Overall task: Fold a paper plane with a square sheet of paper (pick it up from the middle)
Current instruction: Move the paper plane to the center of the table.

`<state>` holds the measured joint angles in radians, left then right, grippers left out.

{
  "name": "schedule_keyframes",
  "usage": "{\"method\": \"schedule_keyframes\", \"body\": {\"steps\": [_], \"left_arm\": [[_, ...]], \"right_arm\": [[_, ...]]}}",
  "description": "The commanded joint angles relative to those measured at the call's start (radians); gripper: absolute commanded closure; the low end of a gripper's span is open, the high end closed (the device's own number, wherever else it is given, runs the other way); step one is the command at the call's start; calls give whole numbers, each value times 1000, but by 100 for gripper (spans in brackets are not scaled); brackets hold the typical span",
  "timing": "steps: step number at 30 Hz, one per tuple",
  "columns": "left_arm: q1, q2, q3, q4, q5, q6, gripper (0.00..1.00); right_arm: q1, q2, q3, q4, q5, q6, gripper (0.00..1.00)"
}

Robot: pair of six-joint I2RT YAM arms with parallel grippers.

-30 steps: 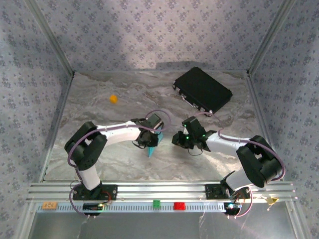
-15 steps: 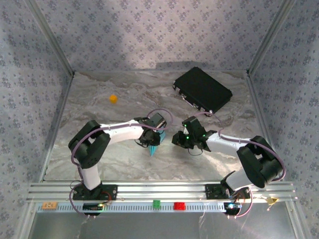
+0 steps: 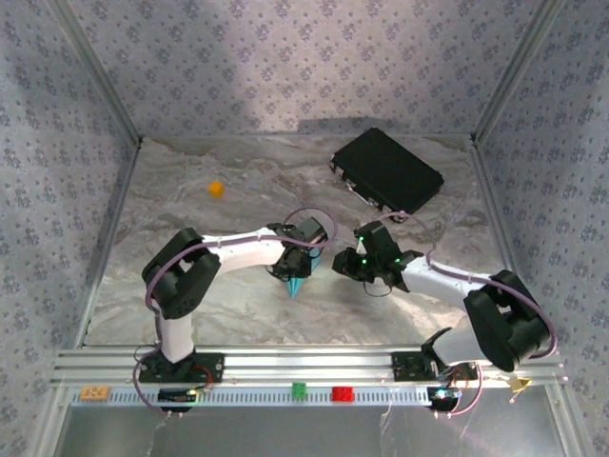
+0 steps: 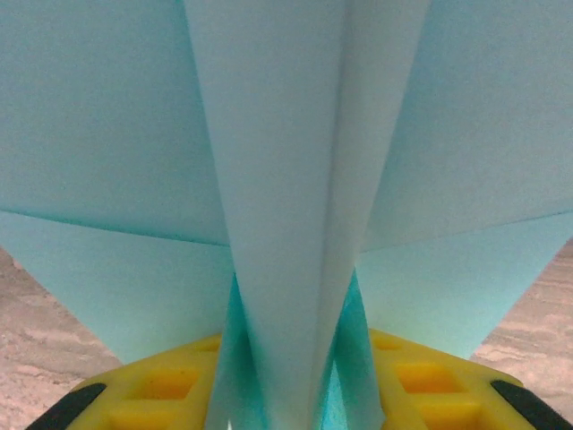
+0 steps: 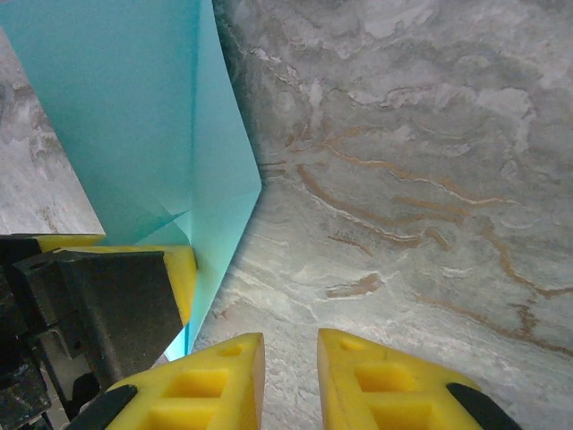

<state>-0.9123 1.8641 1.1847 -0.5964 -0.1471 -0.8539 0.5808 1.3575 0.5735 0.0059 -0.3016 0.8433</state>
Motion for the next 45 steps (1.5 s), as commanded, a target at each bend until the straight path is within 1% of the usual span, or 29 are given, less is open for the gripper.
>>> {"method": "schedule_keyframes", "body": {"steps": [1,7,11,16,18,22,27,32,36,40,43,44,45], "left_arm": [[-10,27,10,-47,-21,-50,65],[-14,0,33,-64,-17,-65,64],[-14,-30,39,-73,-34,-73,60],[-14,-57,47,-76,-38,-79,59],[-13,-73,46,-76,-39,-82,56],[-14,-110,43,-75,-41,-88,54],[-13,-180,20,-77,-61,-87,51],[-10,-284,-12,-68,-114,-60,47],[13,-382,-54,-40,-165,-13,43],[96,-473,-127,-8,-150,21,41],[181,-550,-206,57,-86,68,40],[210,-580,-236,86,-69,88,39],[237,-611,-266,112,-63,109,38]], "right_arm": [[-12,-33,-18,-33,8,-27,76],[-37,-67,-24,-57,-5,-48,75],[-60,-97,-21,-77,-7,-61,75],[-86,-131,-19,-105,-1,-71,73],[-99,-147,-17,-121,5,-77,73],[-124,-193,-7,-161,30,-91,71],[-156,-283,33,-259,126,-144,60],[-219,-355,112,-377,225,-239,50],[-251,-412,155,-418,352,-283,45],[-264,-469,145,-396,441,-290,41],[-263,-497,129,-365,508,-356,39],[-264,-504,125,-355,547,-380,37],[-265,-508,119,-341,588,-404,32]]}}
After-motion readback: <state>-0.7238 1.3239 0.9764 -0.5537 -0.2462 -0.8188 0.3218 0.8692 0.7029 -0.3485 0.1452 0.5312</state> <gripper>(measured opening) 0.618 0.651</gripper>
